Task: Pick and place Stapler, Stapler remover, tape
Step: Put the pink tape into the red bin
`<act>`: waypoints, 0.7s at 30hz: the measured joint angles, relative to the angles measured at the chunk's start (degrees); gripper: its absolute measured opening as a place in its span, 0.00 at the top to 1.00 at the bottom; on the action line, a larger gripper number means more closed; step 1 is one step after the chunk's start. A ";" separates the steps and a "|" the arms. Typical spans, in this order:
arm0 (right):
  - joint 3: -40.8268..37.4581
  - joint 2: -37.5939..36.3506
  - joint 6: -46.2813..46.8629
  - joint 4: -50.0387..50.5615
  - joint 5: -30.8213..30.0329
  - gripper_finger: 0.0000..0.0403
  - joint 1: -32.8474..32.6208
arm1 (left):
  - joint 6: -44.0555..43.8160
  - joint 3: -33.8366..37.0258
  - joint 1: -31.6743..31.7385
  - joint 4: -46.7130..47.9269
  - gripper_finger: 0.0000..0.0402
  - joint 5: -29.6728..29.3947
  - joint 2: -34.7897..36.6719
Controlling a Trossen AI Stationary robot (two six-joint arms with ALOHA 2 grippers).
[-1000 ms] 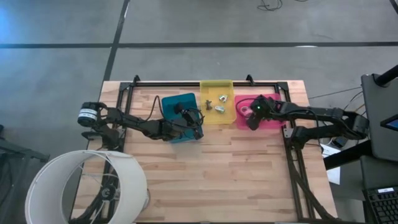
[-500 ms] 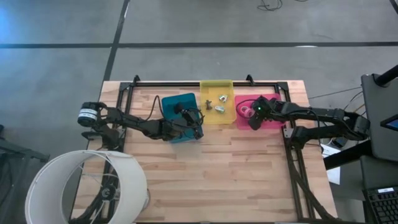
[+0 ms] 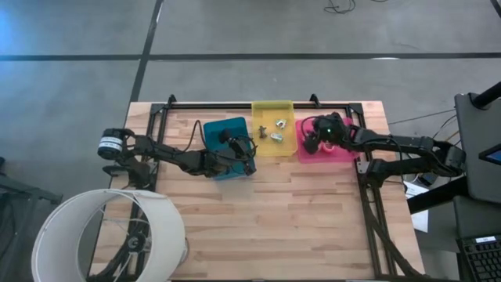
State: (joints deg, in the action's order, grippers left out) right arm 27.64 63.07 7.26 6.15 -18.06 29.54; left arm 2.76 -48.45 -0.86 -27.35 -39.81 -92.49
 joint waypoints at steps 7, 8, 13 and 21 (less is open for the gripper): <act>-0.10 1.74 -5.63 3.69 0.04 0.58 0.00 | -2.02 0.00 0.00 0.00 0.63 0.00 0.00; -0.11 2.30 -6.05 3.84 0.18 0.58 0.00 | -2.29 0.00 0.00 0.00 0.63 0.00 0.00; 0.11 5.84 -6.42 6.43 5.48 0.58 0.04 | -2.53 0.00 0.00 0.00 0.63 0.00 0.00; 3.21 9.26 -2.67 24.18 8.06 0.58 0.03 | -2.57 0.00 0.02 0.46 0.63 -0.02 0.00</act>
State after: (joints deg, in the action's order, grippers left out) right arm 30.85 72.33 4.59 30.33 -9.99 29.57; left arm 0.19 -48.45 -0.84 -26.89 -39.83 -92.49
